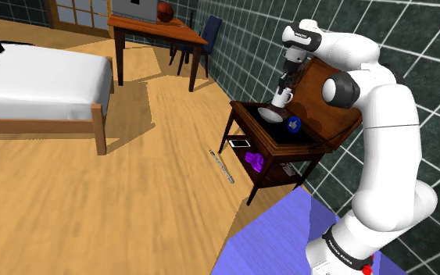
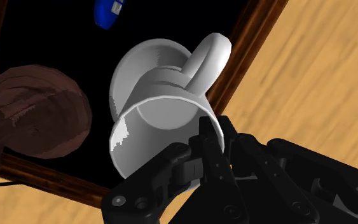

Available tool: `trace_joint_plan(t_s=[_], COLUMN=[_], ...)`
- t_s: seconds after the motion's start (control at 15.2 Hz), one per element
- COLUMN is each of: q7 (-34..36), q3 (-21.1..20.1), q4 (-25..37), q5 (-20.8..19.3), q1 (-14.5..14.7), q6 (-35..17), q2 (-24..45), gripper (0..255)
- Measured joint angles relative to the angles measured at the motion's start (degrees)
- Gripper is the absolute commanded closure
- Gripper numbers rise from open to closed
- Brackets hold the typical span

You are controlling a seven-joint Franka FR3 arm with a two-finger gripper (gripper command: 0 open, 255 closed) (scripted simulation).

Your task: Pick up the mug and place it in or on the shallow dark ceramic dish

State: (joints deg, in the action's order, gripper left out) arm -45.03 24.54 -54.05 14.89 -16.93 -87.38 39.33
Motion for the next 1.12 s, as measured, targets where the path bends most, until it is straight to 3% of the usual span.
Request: trace_joint_plan(t_s=[0.66, 1.12], q7=[-0.83, -0.99], q3=[0.19, 0.09], q4=[-11.10, -13.65], q5=[-0.30, -0.16], q1=[2.11, 2.53], q6=[-9.08, -11.77], q2=[-1.73, -1.53], gripper=[255, 255])
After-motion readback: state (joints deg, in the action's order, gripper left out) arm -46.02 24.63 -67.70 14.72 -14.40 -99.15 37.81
